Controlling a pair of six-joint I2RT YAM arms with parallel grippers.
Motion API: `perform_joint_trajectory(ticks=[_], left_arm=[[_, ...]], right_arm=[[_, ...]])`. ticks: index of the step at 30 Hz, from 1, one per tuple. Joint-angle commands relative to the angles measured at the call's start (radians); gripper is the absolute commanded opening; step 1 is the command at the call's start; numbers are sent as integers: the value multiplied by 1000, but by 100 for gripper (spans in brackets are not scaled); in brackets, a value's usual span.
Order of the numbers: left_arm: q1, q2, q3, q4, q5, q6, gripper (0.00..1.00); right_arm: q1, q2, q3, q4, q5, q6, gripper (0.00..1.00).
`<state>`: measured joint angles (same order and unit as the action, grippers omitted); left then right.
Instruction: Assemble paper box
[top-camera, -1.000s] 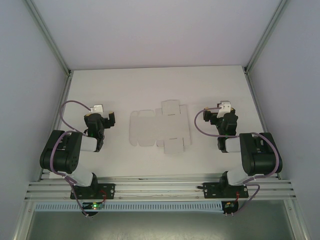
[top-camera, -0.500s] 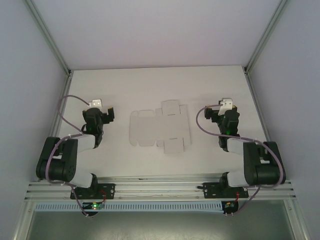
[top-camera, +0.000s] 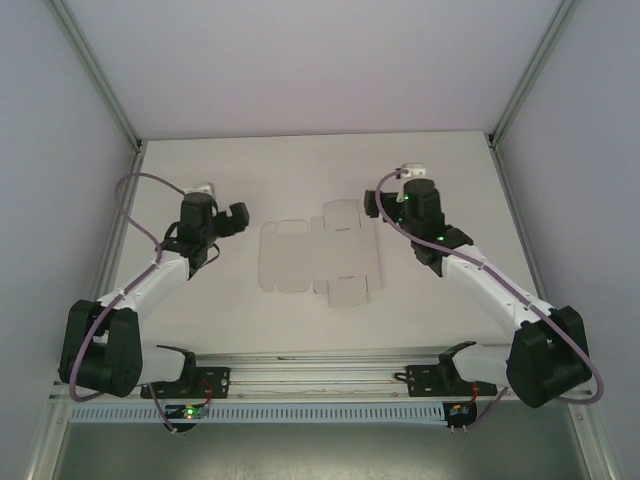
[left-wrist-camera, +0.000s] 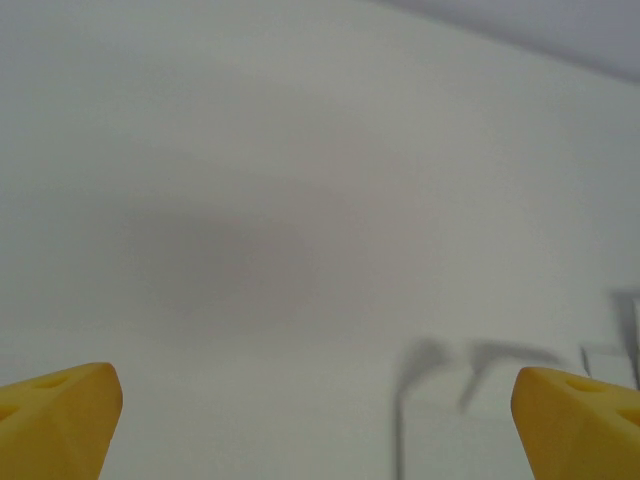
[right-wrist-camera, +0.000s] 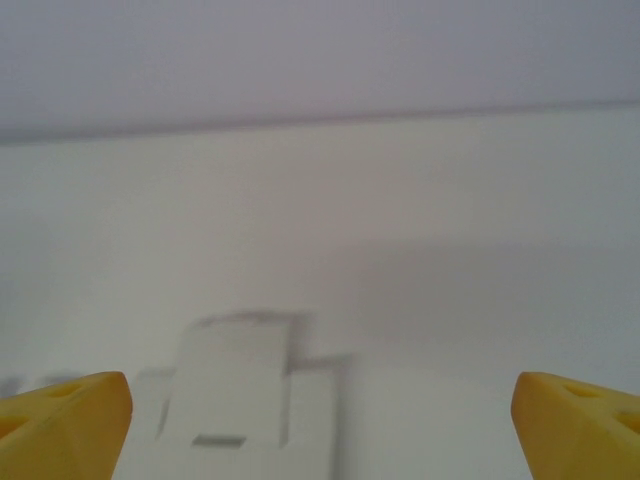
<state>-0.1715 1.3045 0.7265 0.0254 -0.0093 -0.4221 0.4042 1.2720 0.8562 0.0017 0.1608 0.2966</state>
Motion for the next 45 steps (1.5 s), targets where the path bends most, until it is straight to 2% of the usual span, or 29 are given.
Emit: perform_joint_trajectory(ticks=[1,2,4,7,13,20,24,28,36,45], left_arm=[[-60,4,23,-138,30,-95,100],[-74,10,20,-139,33,-99,100],[-93,16,11,-123,49,-104,100],[-110,15,-7,-89,80,-118,100],[-117,31,-12,-93,105,-131,100],[-121,66,-21,-73,149,-149,100],[-123,94,-19,-56,185,-152,100],[-123,134,-13,-1,270,-168,100],[-125,230,-26,219,468,-264,100],[-125,297,-27,327,541,-310,100]], right_arm=[[58,79,-2,-121,-69,135,91],[73,104,-1,-102,-102,139,84],[97,154,9,-84,-166,136,81],[124,233,22,-77,-204,150,81],[120,360,15,-62,-200,194,80],[70,439,-51,14,-250,238,80],[43,469,-126,104,-310,254,80],[18,496,-180,181,-367,269,79],[6,504,-232,219,-359,271,79],[0,516,-261,259,-382,271,79]])
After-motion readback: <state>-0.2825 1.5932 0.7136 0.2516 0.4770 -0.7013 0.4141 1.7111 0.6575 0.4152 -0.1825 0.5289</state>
